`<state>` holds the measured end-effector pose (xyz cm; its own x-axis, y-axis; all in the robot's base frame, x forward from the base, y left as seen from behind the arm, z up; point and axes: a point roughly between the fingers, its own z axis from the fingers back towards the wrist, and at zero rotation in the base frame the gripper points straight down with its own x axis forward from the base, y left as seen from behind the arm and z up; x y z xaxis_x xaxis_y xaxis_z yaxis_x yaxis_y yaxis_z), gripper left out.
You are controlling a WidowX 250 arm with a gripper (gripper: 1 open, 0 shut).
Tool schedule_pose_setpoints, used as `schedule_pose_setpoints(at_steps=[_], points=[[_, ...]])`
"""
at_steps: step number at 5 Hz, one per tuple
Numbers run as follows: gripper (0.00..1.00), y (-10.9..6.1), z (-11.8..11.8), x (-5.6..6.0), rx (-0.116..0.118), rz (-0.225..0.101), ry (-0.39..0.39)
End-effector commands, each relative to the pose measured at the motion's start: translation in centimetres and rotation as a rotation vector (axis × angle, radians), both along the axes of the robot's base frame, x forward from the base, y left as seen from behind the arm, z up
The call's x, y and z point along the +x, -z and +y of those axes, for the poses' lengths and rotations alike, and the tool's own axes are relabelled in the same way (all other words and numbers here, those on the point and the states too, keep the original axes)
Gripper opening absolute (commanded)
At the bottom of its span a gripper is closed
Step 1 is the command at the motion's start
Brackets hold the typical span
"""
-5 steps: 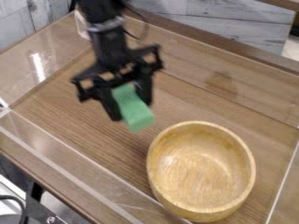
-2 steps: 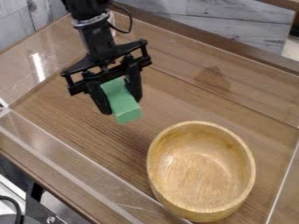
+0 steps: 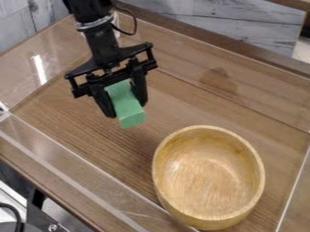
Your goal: Remove the green block from inside the brown bowl and put it on the table
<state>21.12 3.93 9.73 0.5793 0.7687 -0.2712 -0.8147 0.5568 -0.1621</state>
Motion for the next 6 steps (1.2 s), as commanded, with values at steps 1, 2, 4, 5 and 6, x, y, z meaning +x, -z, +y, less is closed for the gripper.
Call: schedule_pose_setpoints(at_steps=[1, 2, 4, 5, 6], points=[[0.0, -0.82, 0.69, 0.9, 0.011, -0.059, 0.027], [0.0, -0.55, 0.69, 1.07, 0.001, -0.067, 0.055], [0.0, -0.24, 0.55, 1.4, -0.018, -0.087, 0.115], [0.0, -0.22, 0.4, 1.56, -0.028, -0.097, 0.151], [0.0, -0.01, 0.16, 1.53, -0.035, -0.105, 0.184]])
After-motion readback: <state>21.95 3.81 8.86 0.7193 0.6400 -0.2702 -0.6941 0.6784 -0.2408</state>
